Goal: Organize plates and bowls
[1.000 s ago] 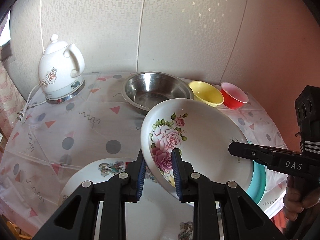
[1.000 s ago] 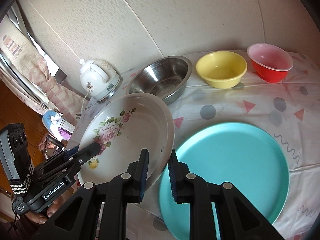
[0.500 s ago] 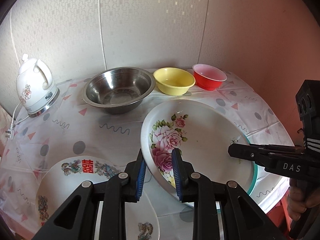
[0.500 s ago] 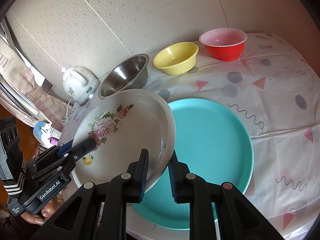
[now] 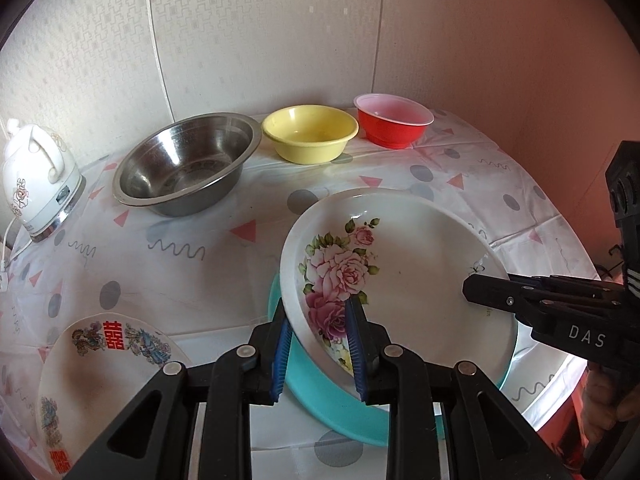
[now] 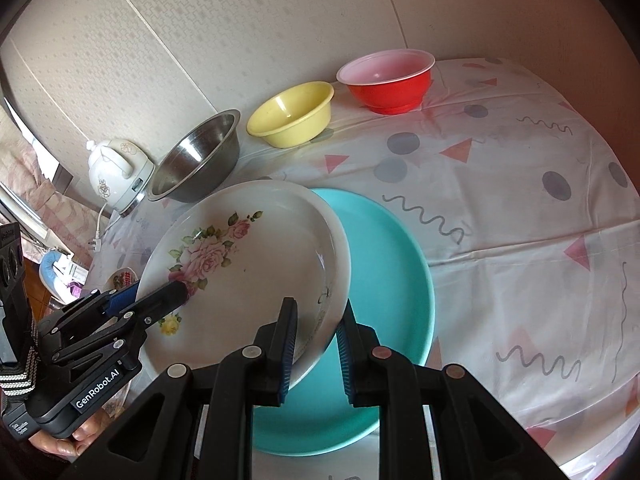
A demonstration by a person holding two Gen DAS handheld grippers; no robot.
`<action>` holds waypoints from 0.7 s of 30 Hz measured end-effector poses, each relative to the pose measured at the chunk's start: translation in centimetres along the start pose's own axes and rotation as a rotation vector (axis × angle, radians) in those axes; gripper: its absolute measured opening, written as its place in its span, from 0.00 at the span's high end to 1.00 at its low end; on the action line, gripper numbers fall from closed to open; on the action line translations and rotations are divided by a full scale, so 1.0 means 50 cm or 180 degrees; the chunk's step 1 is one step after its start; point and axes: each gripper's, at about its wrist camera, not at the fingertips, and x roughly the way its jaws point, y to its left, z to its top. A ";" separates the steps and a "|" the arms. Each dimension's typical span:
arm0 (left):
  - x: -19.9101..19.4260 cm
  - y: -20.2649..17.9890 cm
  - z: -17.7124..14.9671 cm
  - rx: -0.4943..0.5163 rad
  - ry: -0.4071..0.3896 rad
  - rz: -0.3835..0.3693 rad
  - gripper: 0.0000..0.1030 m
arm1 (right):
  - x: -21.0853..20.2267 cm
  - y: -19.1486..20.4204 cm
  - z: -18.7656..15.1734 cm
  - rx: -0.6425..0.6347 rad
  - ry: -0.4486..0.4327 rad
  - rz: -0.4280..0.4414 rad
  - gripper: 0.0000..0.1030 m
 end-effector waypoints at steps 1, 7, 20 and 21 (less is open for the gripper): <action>0.003 0.001 -0.002 -0.0015 0.0031 -0.0013 0.74 | 0.001 0.000 -0.001 -0.0016 0.0009 -0.0012 0.81; 0.012 -0.007 -0.010 0.0021 0.0136 -0.0083 0.74 | 0.006 -0.001 -0.005 -0.0087 0.0106 -0.0105 0.80; 0.049 -0.024 -0.027 0.0121 0.0358 -0.0011 0.74 | 0.022 0.009 -0.006 -0.0395 0.0201 -0.0461 0.80; 0.049 -0.025 -0.027 0.0134 0.0356 0.0006 0.74 | 0.022 0.006 -0.005 -0.0373 0.0202 -0.0445 0.81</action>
